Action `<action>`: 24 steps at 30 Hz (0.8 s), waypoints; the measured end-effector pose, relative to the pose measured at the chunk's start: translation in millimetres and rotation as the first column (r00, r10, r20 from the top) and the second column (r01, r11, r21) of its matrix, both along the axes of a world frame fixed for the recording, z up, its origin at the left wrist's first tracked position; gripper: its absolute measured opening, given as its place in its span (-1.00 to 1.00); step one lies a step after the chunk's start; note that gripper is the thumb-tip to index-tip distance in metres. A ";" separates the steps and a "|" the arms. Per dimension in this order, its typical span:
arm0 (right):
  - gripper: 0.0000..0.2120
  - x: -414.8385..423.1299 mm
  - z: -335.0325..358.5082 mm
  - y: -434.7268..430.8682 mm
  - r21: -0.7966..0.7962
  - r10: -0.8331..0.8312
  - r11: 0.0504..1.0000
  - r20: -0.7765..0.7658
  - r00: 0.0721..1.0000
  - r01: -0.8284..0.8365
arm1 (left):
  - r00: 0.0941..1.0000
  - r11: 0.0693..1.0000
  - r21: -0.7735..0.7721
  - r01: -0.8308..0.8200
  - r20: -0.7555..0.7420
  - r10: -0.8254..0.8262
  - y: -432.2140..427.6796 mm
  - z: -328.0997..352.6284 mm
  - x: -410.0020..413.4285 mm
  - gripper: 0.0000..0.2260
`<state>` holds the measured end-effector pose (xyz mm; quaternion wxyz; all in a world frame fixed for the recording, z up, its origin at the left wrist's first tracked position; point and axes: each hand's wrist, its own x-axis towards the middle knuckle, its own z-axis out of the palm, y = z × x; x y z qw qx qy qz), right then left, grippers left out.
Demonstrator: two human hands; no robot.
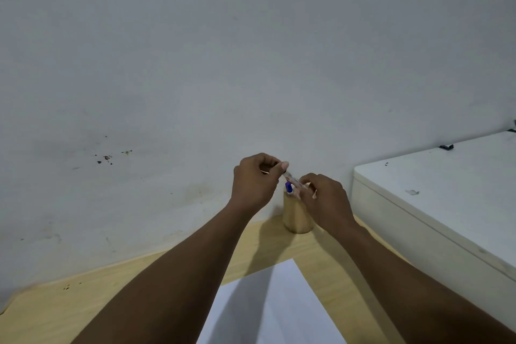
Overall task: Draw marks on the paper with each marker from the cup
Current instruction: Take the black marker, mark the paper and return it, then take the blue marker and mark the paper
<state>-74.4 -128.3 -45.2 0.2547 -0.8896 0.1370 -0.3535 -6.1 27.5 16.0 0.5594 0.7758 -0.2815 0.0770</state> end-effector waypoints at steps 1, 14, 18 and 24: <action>-0.81 2.8 0.4 -2.8 -0.001 -0.015 1.000 0.022 1.000 0.015 | 1.000 1.000 0.002 0.006 -0.003 -0.006 -4.8 1.9 0.3 -0.71; -0.85 21.7 -9.6 -22.4 0.205 -0.020 0.979 0.028 0.999 0.014 | 0.966 0.817 0.576 -0.018 0.221 -0.135 -40.9 -47.9 33.9 -0.76; -0.88 22.0 -19.8 -24.9 0.218 -0.014 0.976 0.023 1.000 0.008 | 0.972 0.842 0.535 -0.066 0.226 -0.068 -46.5 -52.5 37.7 -0.87; -0.80 18.7 -22.1 -21.9 0.249 0.006 0.968 -0.105 0.994 0.021 | 0.984 0.933 0.354 -0.070 0.178 0.006 -30.2 -33.0 40.5 -0.87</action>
